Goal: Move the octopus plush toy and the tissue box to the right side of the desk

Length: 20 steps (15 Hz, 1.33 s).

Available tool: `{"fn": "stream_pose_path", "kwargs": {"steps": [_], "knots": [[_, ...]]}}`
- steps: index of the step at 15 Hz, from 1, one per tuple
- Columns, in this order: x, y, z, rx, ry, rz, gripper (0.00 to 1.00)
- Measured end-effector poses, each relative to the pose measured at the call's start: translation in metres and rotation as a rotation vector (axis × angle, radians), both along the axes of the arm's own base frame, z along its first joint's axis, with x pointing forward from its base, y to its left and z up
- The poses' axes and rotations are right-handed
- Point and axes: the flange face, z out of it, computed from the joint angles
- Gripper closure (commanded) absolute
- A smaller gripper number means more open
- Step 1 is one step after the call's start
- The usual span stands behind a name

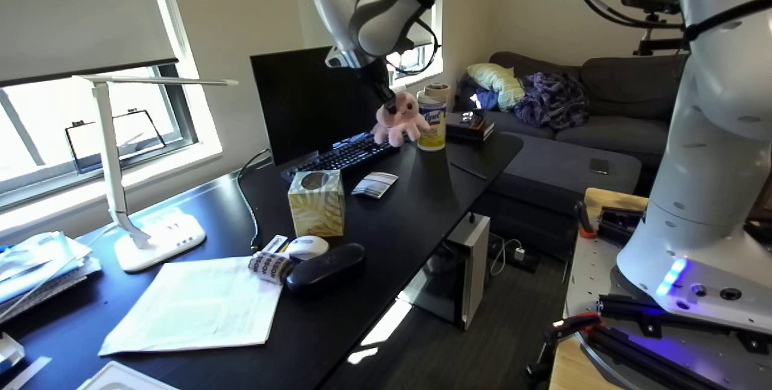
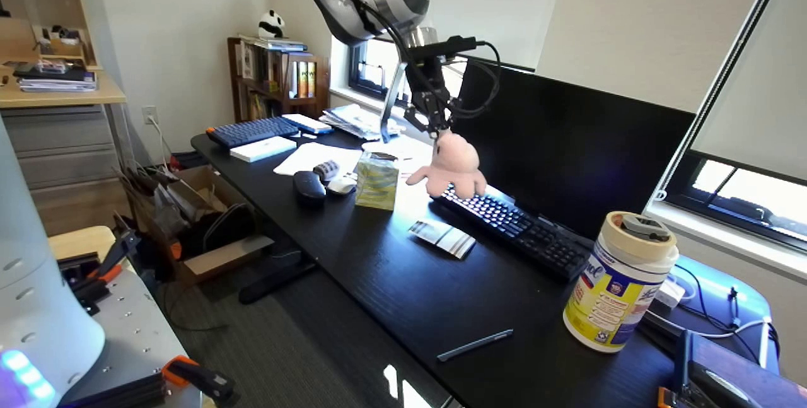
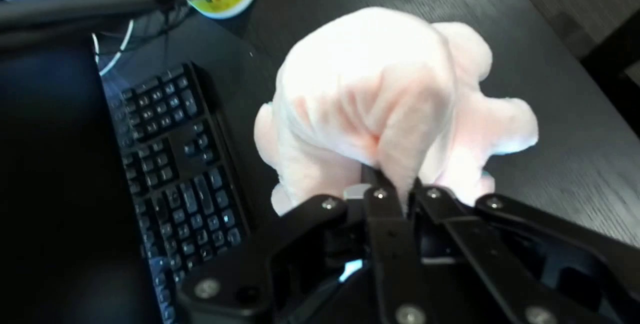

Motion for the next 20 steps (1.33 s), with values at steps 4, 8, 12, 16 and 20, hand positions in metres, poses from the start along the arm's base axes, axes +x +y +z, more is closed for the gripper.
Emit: {"fn": "stream_pose_path", "kwargs": {"steps": [4, 8, 12, 16, 20], "knots": [[-0.046, -0.081, -0.014, -0.061, -0.04, 0.042, 0.94], [-0.059, -0.094, -0.009, -0.053, -0.06, 0.036, 0.95], [-0.058, -0.093, -0.02, -0.069, -0.046, 0.071, 0.95], [-0.061, -0.111, -0.075, 0.019, -0.053, 0.087, 0.95], [-0.071, -0.148, -0.129, 0.106, -0.085, 0.081, 0.95]]}}
